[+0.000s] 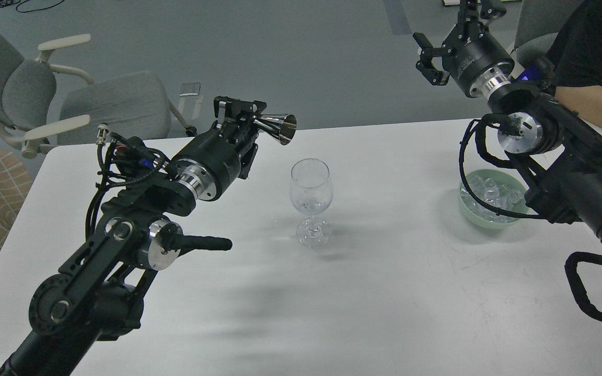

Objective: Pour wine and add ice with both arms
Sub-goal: 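Bring the jigger back upright toward its spot with the left gripper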

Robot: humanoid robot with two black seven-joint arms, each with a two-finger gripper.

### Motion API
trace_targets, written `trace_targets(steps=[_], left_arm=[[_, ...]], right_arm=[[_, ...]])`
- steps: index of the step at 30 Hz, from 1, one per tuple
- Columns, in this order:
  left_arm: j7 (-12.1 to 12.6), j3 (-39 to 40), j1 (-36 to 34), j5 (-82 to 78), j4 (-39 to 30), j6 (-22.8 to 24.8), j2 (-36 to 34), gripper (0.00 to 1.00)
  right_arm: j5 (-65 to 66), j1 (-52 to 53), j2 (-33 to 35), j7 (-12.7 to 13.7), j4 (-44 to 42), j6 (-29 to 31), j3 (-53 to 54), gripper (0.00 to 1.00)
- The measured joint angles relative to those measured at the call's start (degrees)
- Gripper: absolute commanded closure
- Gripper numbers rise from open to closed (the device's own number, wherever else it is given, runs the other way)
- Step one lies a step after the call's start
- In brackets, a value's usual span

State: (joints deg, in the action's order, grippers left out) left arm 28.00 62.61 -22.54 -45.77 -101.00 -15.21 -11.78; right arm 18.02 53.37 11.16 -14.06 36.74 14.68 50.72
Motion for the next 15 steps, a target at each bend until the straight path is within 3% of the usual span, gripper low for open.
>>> trace_targets(steps=[7, 15], left_arm=[[0.0, 15.0, 4.7, 25.6, 1.2, 0.5, -0.1, 1.00], [0.0, 27.8, 16.2, 31.9, 4.3, 8.0, 2.8, 0.93]], right_arm=[[0.0, -0.3, 0.0, 0.0, 0.0, 0.0, 0.0, 0.00], [0.2, -0.3, -0.2, 0.0, 0.0, 0.0, 0.0, 0.00]])
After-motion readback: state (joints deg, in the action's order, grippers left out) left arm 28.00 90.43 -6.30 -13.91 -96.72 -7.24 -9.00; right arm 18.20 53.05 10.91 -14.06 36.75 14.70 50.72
